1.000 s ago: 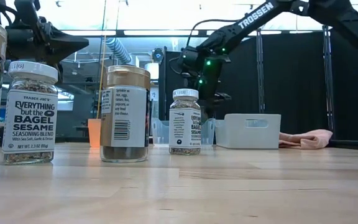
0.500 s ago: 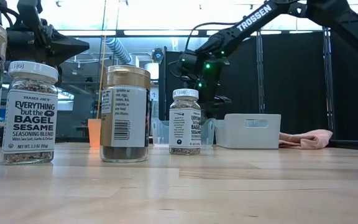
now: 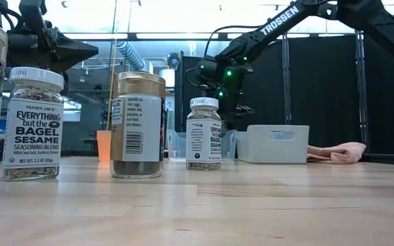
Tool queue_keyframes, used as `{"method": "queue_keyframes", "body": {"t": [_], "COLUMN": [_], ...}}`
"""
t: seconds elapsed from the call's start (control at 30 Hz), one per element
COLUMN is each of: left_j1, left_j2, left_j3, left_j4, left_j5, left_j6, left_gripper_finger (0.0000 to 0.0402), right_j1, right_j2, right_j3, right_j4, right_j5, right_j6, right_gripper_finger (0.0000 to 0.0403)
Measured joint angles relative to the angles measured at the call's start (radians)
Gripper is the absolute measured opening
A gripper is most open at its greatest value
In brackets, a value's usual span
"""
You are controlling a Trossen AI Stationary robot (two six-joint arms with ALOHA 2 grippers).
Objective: Sort spices by type
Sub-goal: Put the top green seasoning bottle into the transparent bin, then put the top gold seasoning bottle into the orange bin
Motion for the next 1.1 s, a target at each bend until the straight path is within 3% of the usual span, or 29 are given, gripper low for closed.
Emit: {"method": "queue_keyframes", "body": {"t": [0.63, 0.9, 1.1], "left_j1": [0.0, 0.0, 0.0], "left_j2": [0.0, 0.0, 0.0], "left_j3": [0.0, 0.001, 0.059], "left_j4": [0.027, 0.1, 0.104], "left_j5": [0.02, 0.102, 0.133], "left_j6": [0.006, 0.023, 0.025], "left_gripper_finger": [0.0015, 0.0018, 0.0043], "right_j1": [-0.002, -0.013, -0.02], "right_j2": [-0.001, -0.049, -0.113], "right_j3": [0.007, 0.09, 0.145], "right_j4": [0.022, -0.016, -0.024], "right_j5": [-0.056, -0.044, -0.045], "right_j6": [-0.119, -0.216, -0.288], "right_gripper_finger": [0.0315, 0.0315, 0.0314]}}
